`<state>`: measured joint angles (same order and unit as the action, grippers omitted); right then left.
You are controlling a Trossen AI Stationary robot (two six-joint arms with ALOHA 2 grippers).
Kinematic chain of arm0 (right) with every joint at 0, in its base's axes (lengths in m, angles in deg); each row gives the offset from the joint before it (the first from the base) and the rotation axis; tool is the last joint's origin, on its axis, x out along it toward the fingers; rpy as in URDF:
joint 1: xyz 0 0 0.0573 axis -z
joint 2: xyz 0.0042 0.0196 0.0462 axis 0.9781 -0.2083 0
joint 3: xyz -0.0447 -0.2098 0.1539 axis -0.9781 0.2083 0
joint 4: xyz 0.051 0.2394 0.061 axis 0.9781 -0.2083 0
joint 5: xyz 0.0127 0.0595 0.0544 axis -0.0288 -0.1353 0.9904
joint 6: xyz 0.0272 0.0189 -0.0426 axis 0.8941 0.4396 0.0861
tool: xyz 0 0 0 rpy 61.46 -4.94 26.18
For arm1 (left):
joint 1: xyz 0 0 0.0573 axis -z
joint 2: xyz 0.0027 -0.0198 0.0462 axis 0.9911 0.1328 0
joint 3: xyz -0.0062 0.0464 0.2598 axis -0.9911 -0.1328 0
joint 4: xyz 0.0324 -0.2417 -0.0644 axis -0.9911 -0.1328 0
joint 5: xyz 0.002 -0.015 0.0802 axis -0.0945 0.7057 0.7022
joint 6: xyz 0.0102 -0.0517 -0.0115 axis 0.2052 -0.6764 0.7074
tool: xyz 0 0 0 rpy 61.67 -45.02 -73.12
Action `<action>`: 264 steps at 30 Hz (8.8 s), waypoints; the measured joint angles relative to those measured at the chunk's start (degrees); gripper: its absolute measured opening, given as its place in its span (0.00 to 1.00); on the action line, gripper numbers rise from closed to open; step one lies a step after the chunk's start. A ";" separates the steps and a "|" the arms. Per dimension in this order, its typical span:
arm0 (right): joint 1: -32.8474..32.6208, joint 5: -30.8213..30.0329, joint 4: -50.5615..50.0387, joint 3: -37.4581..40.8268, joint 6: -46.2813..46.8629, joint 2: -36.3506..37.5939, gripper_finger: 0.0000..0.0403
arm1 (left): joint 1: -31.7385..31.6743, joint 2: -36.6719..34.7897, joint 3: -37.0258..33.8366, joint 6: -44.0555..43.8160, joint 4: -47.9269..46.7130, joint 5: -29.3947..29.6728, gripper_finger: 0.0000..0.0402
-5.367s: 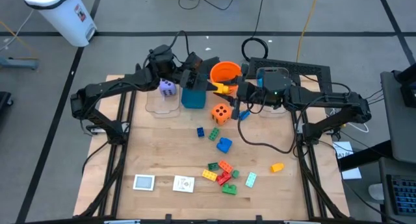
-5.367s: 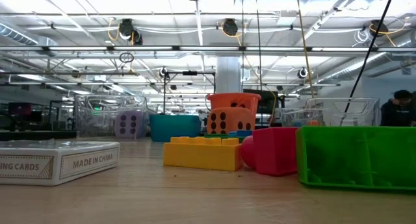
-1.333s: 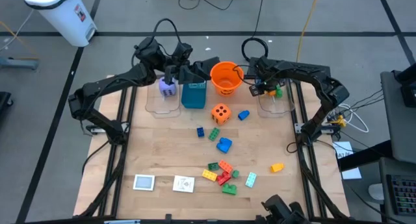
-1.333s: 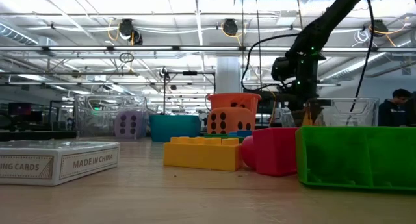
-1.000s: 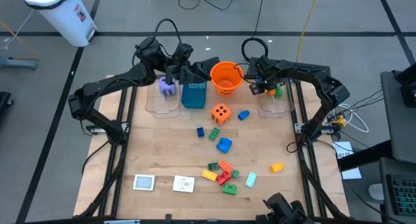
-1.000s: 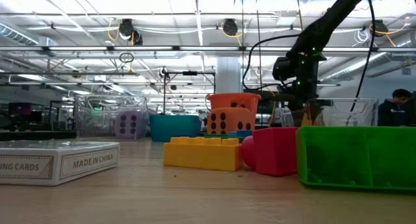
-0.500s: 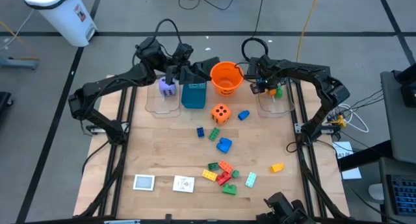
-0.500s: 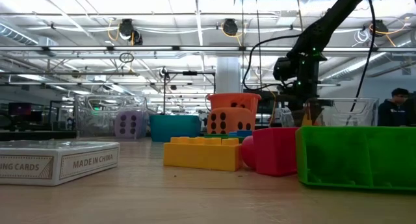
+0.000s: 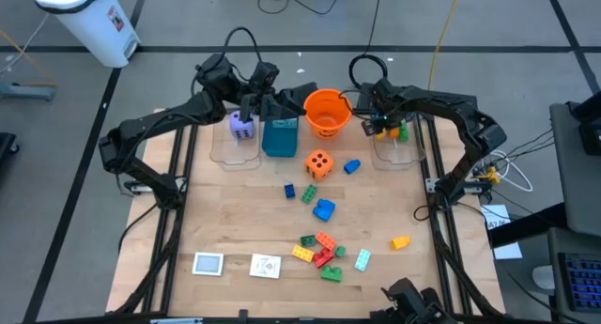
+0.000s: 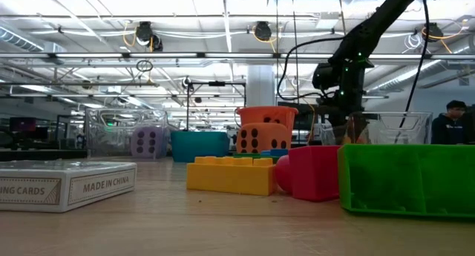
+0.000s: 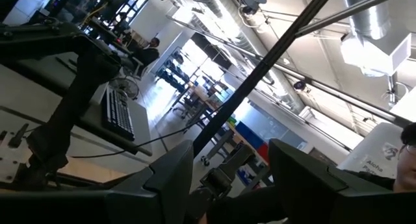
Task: Pick & Place Toys
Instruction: Put the yellow game piece into the right transparent bin, then put the blue game piece into the right transparent bin
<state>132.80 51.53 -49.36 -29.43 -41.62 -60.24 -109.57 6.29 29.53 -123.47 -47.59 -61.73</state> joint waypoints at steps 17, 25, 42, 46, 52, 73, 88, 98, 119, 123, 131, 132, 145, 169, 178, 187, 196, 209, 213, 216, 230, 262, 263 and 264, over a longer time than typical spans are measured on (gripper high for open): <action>-1.10 0.02 -1.43 -0.04 -3.39 15.36 0.42 | 0.59 -0.66 -0.07 3.73 0.39 1.29 0.52; -6.24 1.99 1.45 -0.04 1.28 26.60 0.42 | 1.11 -5.79 -0.07 9.09 -2.09 0.25 0.52; -39.89 -2.82 21.38 -0.04 8.10 29.23 0.42 | 17.89 -22.10 -0.02 36.56 -53.97 23.72 0.52; -47.20 -7.61 27.58 -0.04 8.63 25.80 0.42 | 23.21 -22.49 0.00 36.17 -61.09 27.12 0.52; -54.08 -7.36 35.52 -0.04 8.70 21.19 0.42 | 31.19 -22.52 0.00 33.37 -68.18 33.49 0.52; -69.61 -7.86 32.83 -0.06 8.22 19.24 0.42 | 53.83 -12.44 0.00 11.93 -68.87 66.21 0.52; -80.87 -11.94 29.63 13.16 35.29 19.31 0.42 | 56.94 1.42 -0.02 3.06 -50.31 65.67 0.52; -80.25 -23.06 54.60 27.02 54.14 19.27 0.42 | 56.48 1.84 -0.02 2.30 -47.04 65.73 0.52; -70.93 -17.98 54.34 28.74 66.43 9.37 0.42 | 56.41 1.82 -0.02 6.04 -47.71 65.56 0.52; -69.25 -16.98 55.32 28.74 66.56 8.02 0.42 | 56.20 1.80 -0.02 6.52 -47.67 64.80 0.52; -66.18 -15.90 56.58 28.74 66.75 7.88 0.42 | 55.17 1.77 -0.02 6.81 -47.58 62.24 0.52; -65.79 -15.18 56.61 28.74 66.74 7.88 0.42 | 55.10 1.77 -0.02 6.98 -47.54 62.24 0.52; -64.28 -10.23 64.75 28.76 70.05 1.52 0.42 | 54.69 1.75 -0.02 7.09 -47.50 62.15 0.52; -64.17 -15.36 75.69 28.70 70.78 -2.20 0.22 | 54.69 1.75 -0.02 7.54 -48.00 60.66 0.52; -63.54 -16.59 76.07 28.68 70.63 -2.11 0.04 | 54.69 1.75 -0.02 7.53 -48.04 60.66 0.52; -63.43 -16.45 78.18 28.73 68.29 -2.18 0.02 | 54.62 1.75 -0.01 6.58 -47.98 60.64 0.52; -63.43 -16.47 85.25 28.74 63.00 4.25 0.01 | 51.68 -0.96 -0.02 3.62 -45.51 60.19 0.52; -63.43 -29.51 99.55 28.74 34.83 22.78 0.01 | 40.28 -4.72 -0.02 2.39 -36.59 63.85 0.52; -63.43 -33.14 103.38 28.72 27.93 26.71 0.01 | 36.79 -4.83 0.00 3.97 -28.92 63.85 0.52; -63.43 -34.83 105.87 28.61 24.27 28.87 0.01 | 34.68 -4.83 0.00 6.29 -25.84 64.27 0.52; -63.01 -32.93 105.06 17.50 10.56 29.03 0.01 | 31.15 1.39 -0.02 9.52 -16.27 67.67 0.52; -63.34 -31.26 105.22 16.74 14.85 28.11 0.01 | 28.93 4.72 -0.02 18.73 -6.47 71.42 0.52; -63.36 -31.25 105.21 16.74 15.36 27.75 0.01 | 28.77 4.72 -0.02 19.50 -6.03 70.90 0.52; -63.35 -31.24 105.23 16.74 16.17 27.40 0.01 | 28.68 4.72 -0.02 20.12 -5.41 70.43 0.52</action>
<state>69.45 20.30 55.87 -12.68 -25.45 -32.84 -80.89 11.01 29.50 -103.36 -53.00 8.69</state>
